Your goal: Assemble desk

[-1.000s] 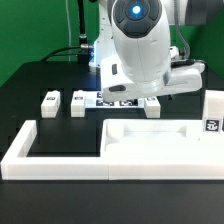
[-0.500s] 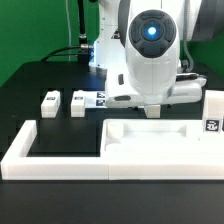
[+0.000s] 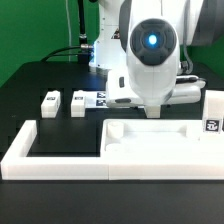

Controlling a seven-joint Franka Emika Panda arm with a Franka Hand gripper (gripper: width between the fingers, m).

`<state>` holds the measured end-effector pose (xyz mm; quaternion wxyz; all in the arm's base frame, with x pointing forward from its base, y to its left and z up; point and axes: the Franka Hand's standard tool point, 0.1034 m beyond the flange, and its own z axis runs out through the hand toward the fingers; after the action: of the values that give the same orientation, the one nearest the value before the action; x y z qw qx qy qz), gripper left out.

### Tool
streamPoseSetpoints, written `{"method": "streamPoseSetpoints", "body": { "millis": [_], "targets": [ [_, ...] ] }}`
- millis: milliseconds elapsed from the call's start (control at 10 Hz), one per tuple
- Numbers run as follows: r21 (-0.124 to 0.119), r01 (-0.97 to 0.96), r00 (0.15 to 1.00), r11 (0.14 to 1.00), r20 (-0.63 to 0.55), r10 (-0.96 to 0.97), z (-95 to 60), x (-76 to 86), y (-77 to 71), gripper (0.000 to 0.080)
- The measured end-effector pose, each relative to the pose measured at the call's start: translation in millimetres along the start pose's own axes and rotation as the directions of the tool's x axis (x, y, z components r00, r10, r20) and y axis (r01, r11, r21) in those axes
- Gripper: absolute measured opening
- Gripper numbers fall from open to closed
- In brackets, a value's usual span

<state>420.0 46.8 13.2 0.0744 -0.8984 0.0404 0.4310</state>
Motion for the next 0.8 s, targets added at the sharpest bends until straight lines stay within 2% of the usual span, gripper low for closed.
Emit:
{"method": "streamPoseSetpoints", "body": {
  "millis": [100,500,700,800],
  "targets": [
    [0.0,-0.009,1.0,1.0,0.014,0.009,5.1,0.9,0.6,0.0649],
    [0.002,-0.01,1.0,1.0,0.012,0.01,5.0,1.4,1.6,0.0649],
    [0.002,-0.01,1.0,1.0,0.013,0.01,5.0,1.4,1.8,0.0392],
    [0.002,-0.01,1.0,1.0,0.013,0.01,4.9,1.3,2.0,0.0392]
  ]
}}
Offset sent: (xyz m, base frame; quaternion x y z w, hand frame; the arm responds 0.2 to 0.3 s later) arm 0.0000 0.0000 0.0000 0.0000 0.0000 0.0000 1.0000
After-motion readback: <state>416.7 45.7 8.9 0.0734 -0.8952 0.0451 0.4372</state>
